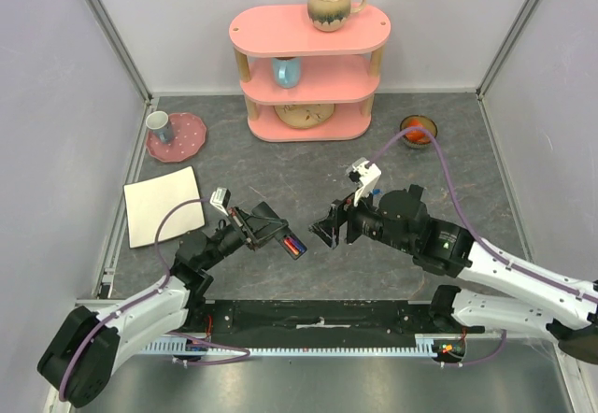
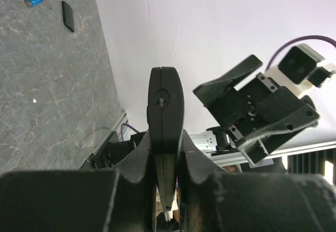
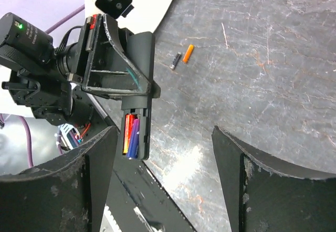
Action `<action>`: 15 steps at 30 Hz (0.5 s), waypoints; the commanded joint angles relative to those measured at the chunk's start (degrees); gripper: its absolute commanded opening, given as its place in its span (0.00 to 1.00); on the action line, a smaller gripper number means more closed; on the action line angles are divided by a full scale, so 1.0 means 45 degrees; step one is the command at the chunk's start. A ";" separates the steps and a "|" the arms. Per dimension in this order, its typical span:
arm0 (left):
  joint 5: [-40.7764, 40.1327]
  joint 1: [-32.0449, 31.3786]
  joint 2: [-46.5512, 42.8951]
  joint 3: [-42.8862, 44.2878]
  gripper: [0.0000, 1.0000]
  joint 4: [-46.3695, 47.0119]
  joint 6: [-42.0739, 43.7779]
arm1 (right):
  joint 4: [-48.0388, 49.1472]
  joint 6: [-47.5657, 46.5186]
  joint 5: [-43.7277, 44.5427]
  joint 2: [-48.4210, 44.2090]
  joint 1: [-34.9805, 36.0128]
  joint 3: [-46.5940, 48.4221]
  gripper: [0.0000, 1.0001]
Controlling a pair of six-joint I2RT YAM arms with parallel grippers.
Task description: Load the batteries into the remote control
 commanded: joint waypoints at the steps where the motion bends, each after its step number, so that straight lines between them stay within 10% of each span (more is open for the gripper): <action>1: 0.0852 -0.0002 0.0275 -0.0811 0.02 0.1923 -0.0557 | 0.3451 0.0060 -0.1146 -0.0752 -0.0218 -0.1702 0.80; 15: 0.1282 -0.0002 0.0490 -0.0128 0.02 0.1690 -0.0908 | 0.8590 0.0313 -0.4780 -0.2457 -0.0687 -0.5767 0.84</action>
